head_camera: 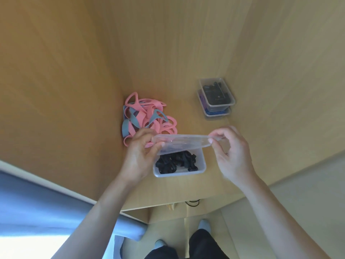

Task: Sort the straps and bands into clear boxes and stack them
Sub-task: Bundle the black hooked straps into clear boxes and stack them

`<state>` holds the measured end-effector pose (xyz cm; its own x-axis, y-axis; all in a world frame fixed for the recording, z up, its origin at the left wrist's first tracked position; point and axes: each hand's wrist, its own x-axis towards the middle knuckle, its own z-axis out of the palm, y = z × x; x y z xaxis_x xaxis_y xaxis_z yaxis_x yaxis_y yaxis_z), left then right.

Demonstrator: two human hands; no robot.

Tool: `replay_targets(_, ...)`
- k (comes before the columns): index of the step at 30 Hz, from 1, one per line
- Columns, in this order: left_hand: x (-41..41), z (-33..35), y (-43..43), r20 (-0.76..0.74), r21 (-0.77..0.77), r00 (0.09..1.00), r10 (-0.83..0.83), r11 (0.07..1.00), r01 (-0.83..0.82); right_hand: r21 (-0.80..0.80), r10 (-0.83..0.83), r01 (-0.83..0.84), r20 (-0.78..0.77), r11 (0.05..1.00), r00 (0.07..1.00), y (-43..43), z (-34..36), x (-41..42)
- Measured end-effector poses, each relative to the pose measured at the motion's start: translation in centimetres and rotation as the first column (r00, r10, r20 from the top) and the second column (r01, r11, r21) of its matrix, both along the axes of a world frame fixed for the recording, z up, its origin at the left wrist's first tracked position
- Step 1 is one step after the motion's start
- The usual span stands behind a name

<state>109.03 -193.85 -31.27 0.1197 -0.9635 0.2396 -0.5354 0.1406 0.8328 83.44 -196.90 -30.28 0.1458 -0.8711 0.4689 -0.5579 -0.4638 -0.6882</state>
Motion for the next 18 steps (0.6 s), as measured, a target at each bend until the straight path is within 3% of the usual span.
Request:
replay_targets(4, 0.0, -0.3, 0.3, -0.249, 0.130, 0.962, 0.110, 0.988, -0.079, 0.261, -0.103, 0.018, 0.316, 0.965, 0.943, -1.1, -0.3, 1.6)
replay_targets(8, -0.2, -2.0, -0.1, -0.335, 0.285, 0.908, 0.251, 0.946, -0.156, 0.456, -0.218, 0.026, 0.374, 0.890, 0.901, -2.8, -2.7, 2.4)
replay_targets(12, -0.4, -4.3, -0.4, -0.259, 0.287, 0.939, 0.226, 0.946, -0.148, 0.583, -0.324, 0.090, 0.310, 0.807, 0.894, -4.0, -5.9, 3.2)
replay_targets(18, -0.6, -6.9, -0.2, -0.068, 0.260, 0.976, 0.205, 0.948, -0.181, 0.533, -0.351, 0.170, 0.259, 0.829, 0.900, -4.7, -8.2, 4.1)
